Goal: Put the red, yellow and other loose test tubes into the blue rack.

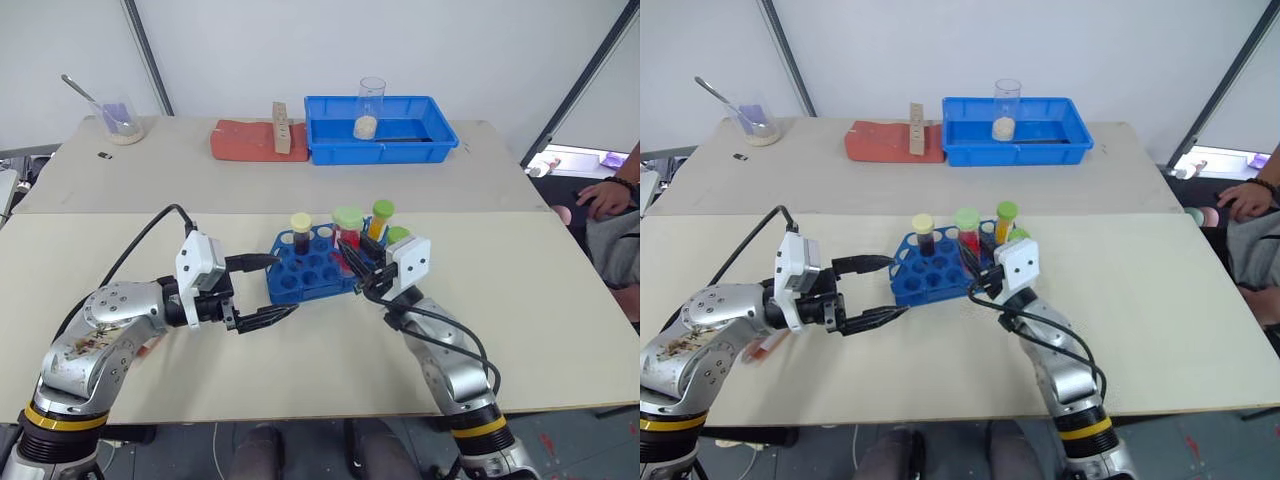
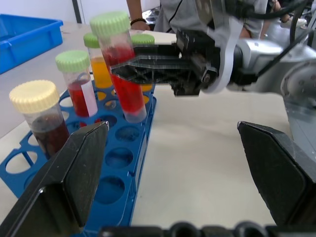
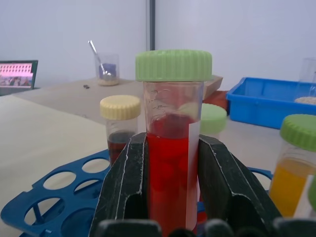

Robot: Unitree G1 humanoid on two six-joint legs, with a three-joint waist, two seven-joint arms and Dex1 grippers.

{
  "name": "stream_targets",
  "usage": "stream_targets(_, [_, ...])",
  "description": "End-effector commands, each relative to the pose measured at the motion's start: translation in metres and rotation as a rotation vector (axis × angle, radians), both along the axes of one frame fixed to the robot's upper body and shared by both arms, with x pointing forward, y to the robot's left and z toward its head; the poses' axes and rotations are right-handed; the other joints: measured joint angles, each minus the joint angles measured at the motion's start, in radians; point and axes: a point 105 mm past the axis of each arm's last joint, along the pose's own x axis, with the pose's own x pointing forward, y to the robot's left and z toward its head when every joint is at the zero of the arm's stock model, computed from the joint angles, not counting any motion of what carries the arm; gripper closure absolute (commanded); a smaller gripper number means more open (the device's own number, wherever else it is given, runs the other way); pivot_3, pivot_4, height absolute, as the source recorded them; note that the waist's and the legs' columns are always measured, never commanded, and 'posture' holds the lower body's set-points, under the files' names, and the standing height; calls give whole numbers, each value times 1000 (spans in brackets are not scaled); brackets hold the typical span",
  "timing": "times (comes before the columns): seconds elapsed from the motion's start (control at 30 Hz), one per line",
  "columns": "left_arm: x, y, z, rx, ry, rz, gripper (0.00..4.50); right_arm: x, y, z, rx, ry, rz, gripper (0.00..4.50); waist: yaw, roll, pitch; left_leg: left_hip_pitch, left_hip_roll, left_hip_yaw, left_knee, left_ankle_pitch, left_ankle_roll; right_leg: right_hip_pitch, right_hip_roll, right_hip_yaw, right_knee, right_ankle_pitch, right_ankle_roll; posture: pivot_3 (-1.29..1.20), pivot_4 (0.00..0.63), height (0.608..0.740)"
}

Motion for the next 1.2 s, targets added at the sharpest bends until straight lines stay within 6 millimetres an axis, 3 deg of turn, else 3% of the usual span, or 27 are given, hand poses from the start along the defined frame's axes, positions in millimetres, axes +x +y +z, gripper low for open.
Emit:
stream_targets(0.03, [-6, -5, 8, -6, -27, -26, 0, -2, -3, 7, 10, -58, -18, 3529, 0, 0, 0, 0, 0, 0, 0, 0, 0, 0, 0, 0, 0, 0, 0, 0, 150, 740])
stream_targets(0.57, [-5, -6, 10, -5, -22, -23, 0, 1, 6, -7, 74, -37, -76, 3530, -3, 0, 0, 1, 0, 0, 0, 0, 0, 0, 0, 0, 1, 0, -1, 0, 150, 740])
stream_targets(0.73, [-4, -6, 10, -8, -21, -15, 0, -6, 9, -9, 109, -26, -31, 3530, -3, 0, 0, 2, 0, 0, -1, 0, 0, 0, 0, 0, 2, 0, 0, 0, 150, 740])
stream_targets(0.8, [-2, -5, 11, -5, -25, -3, 0, -8, 4, -11, 106, -17, -28, 2501, -3, 0, 0, 2, 0, 0, -1, 0, 0, 0, 0, 0, 2, 0, 0, 0, 150, 740])
stream_targets(1.0, [0, 3, 16, 38, -39, 50, 0, -17, -2, -16, -8, -6, 10, 512, -2, 0, 0, 2, 0, 0, -1, 0, 0, 0, 0, 0, 2, 0, -1, 0, 150, 740])
stream_targets(1.2, [2, 38, 22, 303, -11, 178, 0, -41, -17, -12, -205, 2, 131, 512, -1, 0, 0, 2, 0, 0, -1, 0, 0, 0, 0, 0, 2, -4, -5, 0, 150, 740])
